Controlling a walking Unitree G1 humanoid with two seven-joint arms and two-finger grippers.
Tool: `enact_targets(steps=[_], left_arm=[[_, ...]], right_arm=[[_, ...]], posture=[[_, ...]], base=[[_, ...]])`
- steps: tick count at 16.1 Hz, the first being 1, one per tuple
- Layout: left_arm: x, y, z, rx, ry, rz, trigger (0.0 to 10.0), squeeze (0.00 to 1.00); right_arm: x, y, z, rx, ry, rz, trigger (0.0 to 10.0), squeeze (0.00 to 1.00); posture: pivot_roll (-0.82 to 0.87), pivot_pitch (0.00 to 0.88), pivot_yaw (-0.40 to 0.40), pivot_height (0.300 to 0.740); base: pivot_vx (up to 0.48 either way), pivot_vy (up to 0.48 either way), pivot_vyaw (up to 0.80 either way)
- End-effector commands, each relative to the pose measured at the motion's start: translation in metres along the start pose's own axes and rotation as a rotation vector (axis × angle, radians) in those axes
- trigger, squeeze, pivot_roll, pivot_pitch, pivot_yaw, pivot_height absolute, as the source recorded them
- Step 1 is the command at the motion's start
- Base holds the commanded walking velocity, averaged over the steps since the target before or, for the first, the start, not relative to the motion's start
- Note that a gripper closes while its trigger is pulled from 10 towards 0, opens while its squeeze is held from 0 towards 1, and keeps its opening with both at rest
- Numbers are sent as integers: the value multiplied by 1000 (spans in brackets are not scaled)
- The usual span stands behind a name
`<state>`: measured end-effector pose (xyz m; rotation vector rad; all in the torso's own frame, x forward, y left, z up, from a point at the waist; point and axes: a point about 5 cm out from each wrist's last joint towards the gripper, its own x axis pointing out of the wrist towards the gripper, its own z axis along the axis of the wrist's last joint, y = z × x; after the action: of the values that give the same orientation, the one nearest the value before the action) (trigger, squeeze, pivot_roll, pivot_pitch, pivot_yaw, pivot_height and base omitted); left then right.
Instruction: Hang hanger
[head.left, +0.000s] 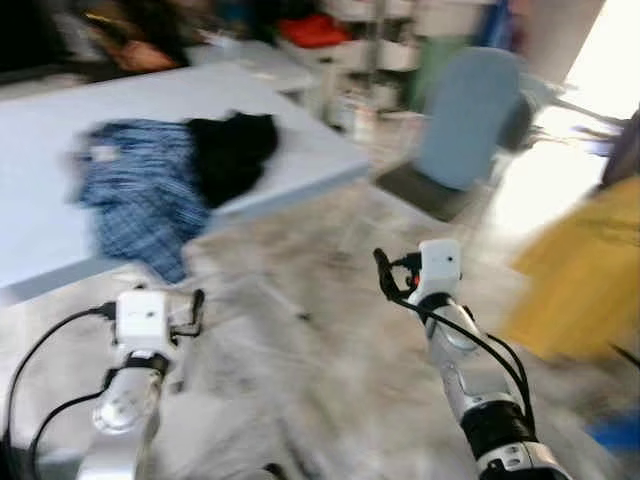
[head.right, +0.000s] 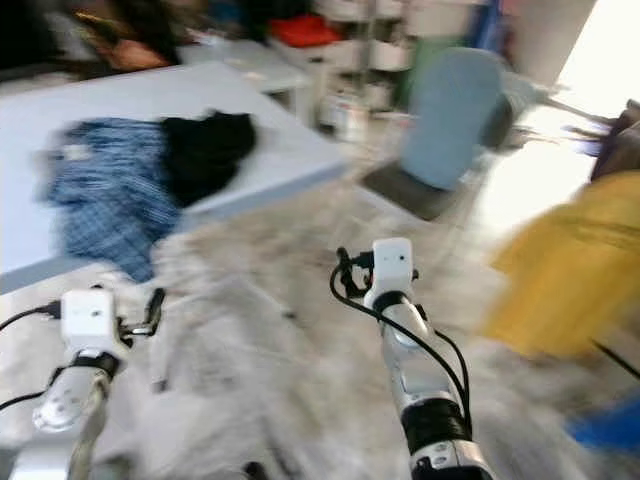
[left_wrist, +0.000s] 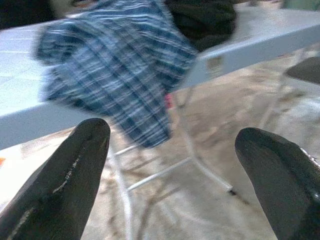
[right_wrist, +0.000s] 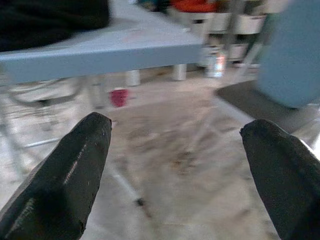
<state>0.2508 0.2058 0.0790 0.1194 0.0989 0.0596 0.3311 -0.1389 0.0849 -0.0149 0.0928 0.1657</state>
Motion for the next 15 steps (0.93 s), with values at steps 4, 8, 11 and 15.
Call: enact_targets(steps=[4, 8, 11, 15], left_arm=[[1, -2, 2, 10, 1, -7, 10000, 0], [2, -1, 3, 12, -3, -1, 10000, 0], [2, -2, 2, 9, 2, 7, 10000, 0], [3, -3, 2, 4, 4, 8, 10000, 0]], right_arm=[[1, -5, 1, 23, -9, 7, 10000, 0], [2, -4, 1, 31, -12, 22, 10000, 0], [2, -4, 1, 38, -11, 34, 10000, 0], [3, -5, 1, 40, -4, 38, 10000, 0]], posture=[[24, 0, -4, 740], [26, 0, -8, 740], [23, 0, -14, 740], [20, 0, -18, 740]], base=[[0, 0, 800], [0, 0, 800], [0, 0, 800], [0, 0, 800]])
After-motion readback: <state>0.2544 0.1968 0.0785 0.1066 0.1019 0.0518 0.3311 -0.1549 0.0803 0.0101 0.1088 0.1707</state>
